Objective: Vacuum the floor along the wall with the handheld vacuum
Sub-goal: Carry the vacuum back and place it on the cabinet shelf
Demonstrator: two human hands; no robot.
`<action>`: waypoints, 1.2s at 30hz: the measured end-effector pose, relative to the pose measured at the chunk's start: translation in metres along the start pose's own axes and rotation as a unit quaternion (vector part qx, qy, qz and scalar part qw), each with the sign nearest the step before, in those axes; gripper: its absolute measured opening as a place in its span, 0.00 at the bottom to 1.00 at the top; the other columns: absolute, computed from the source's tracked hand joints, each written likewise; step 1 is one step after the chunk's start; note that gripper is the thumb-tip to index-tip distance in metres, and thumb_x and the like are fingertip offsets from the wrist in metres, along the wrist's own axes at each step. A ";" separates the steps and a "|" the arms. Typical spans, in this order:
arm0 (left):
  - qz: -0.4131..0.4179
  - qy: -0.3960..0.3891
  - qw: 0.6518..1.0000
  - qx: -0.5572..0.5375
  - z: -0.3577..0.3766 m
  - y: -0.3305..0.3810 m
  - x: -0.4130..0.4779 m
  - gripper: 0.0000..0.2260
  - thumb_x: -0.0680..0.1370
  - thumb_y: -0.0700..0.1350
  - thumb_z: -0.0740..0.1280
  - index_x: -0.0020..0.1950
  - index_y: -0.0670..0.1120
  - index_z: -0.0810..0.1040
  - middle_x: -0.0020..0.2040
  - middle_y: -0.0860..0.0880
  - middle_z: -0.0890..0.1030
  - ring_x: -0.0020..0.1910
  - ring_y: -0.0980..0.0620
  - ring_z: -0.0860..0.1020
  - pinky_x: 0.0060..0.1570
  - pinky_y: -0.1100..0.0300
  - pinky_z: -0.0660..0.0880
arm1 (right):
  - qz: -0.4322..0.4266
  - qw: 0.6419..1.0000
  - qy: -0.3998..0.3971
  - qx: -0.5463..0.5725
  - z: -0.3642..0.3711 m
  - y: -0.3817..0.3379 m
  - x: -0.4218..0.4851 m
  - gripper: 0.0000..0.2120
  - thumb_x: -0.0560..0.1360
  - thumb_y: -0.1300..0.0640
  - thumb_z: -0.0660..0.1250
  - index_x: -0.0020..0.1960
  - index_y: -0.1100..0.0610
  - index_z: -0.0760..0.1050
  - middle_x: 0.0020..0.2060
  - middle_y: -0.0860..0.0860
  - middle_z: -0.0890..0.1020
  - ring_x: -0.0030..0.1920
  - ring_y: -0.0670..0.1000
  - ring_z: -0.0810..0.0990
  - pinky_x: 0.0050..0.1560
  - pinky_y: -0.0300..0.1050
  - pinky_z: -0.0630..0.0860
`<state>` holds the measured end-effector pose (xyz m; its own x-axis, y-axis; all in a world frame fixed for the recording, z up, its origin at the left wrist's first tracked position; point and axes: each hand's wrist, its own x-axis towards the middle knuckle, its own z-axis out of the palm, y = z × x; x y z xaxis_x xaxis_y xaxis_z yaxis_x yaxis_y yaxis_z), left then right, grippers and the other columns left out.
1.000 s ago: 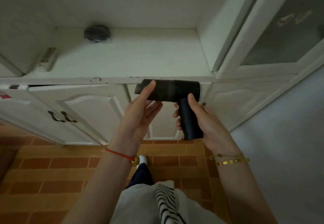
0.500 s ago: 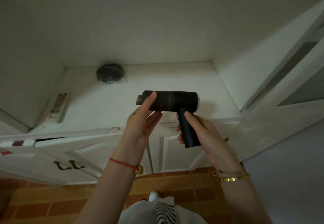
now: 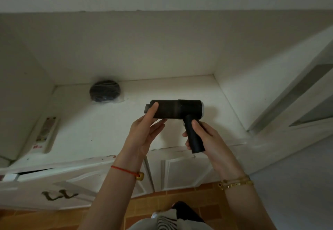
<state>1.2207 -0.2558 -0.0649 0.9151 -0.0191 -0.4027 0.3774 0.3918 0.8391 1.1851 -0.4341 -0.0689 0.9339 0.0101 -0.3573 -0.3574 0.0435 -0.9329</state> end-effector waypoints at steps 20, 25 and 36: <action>0.047 -0.014 0.997 0.055 0.106 0.015 0.145 0.16 0.81 0.44 0.64 0.68 0.40 0.73 0.64 0.43 0.78 0.64 0.45 0.77 0.68 0.50 0.71 | 0.010 0.997 0.071 -0.035 -0.095 -0.062 0.165 0.18 0.81 0.49 0.60 0.60 0.62 0.74 0.46 0.58 0.81 0.35 0.53 0.79 0.38 0.44 0.79; 0.025 -0.024 0.998 0.043 0.126 0.007 0.190 0.16 0.80 0.43 0.65 0.67 0.40 0.73 0.63 0.43 0.78 0.64 0.44 0.76 0.68 0.51 0.71 | 0.037 0.994 0.089 -0.049 -0.109 -0.064 0.207 0.18 0.81 0.50 0.60 0.59 0.65 0.75 0.45 0.59 0.81 0.34 0.54 0.79 0.39 0.46 0.80; -0.017 -0.052 0.998 0.023 0.142 -0.004 0.251 0.18 0.82 0.37 0.59 0.72 0.39 0.69 0.56 0.46 0.77 0.60 0.47 0.74 0.57 0.60 0.72 | -0.032 0.937 0.206 -0.280 -0.124 -0.059 0.264 0.23 0.82 0.47 0.57 0.39 0.65 0.71 0.30 0.56 0.74 0.33 0.56 0.74 0.33 0.43 0.67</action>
<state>1.4689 -0.3926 -0.1176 0.9109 -0.1279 -0.3923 0.4116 0.3463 0.8430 1.4518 -0.5579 -0.1130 0.9130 -0.3663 -0.1794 -0.3563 -0.5021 -0.7880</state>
